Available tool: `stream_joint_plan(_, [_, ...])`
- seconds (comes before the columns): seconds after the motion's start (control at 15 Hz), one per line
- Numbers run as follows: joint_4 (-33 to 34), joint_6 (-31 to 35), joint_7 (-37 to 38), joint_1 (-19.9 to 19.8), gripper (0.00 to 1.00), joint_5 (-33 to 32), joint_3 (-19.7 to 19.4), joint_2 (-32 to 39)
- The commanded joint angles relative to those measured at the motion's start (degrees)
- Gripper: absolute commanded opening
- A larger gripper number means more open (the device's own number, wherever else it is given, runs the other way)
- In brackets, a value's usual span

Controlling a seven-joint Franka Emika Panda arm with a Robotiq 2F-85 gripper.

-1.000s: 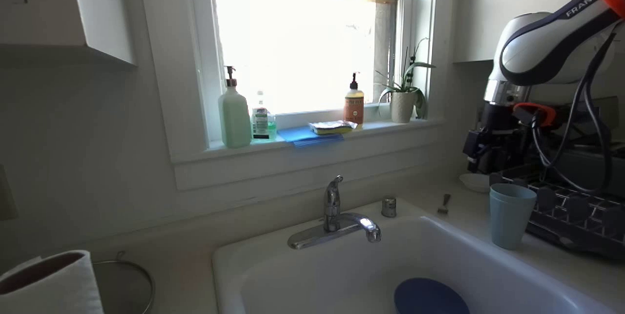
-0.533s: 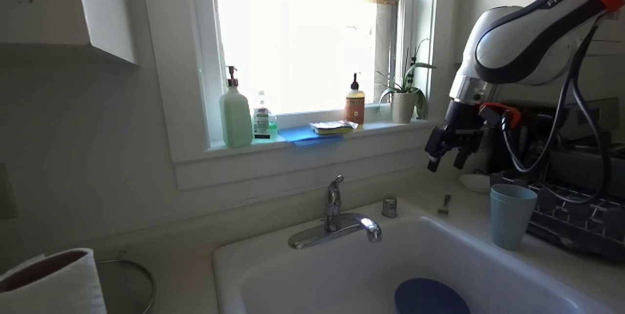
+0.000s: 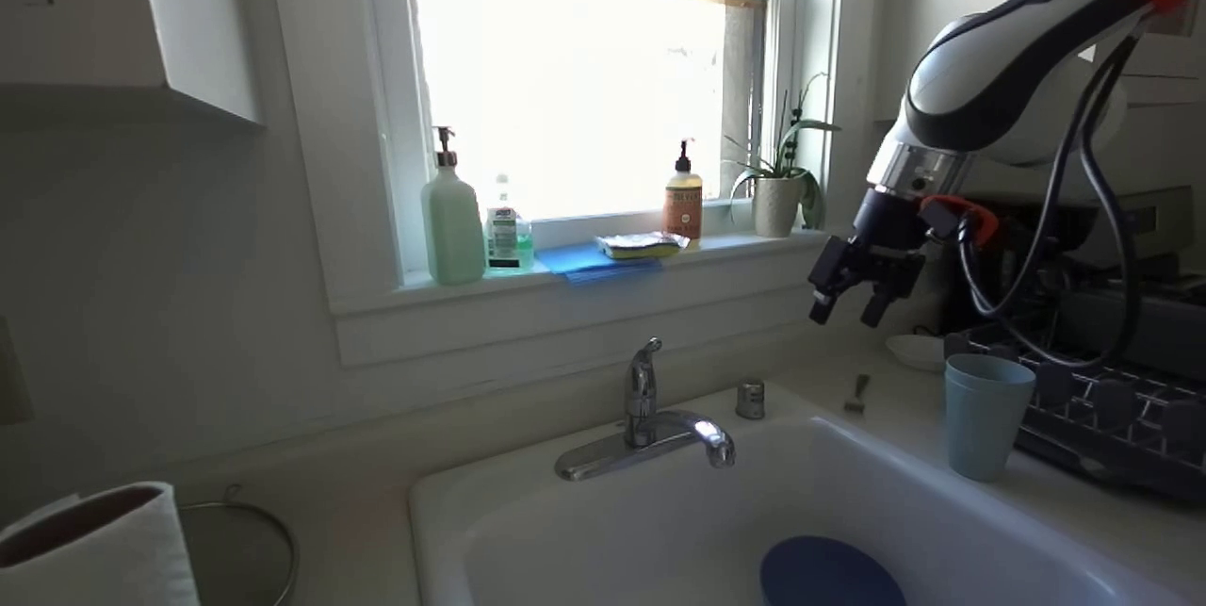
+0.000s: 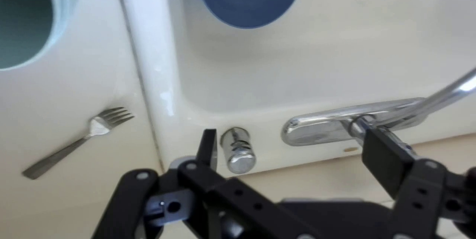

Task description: Remove the cups from the blue bowl in the sink, put it on the counter, move the faucet head to the right and then open the tap

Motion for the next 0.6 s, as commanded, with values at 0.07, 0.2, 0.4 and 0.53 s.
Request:
stream_joint_plan(0.07, [3.61, 4.35, -11.82, 2.8, 1.0, 20.01, 4.09, 2.98])
stream_joint_plan(0.2, [6.2, 3.89, -18.61, 3.46, 1.0, 28.74, 6.07, 4.57])
stream_joint_plan(0.4, [10.63, -0.57, -28.43, 3.56, 1.0, 39.56, 8.46, 7.35])
stream_joint_plan(0.53, [13.08, -6.7, -30.43, 3.34, 1.0, 41.16, 8.97, 9.49])
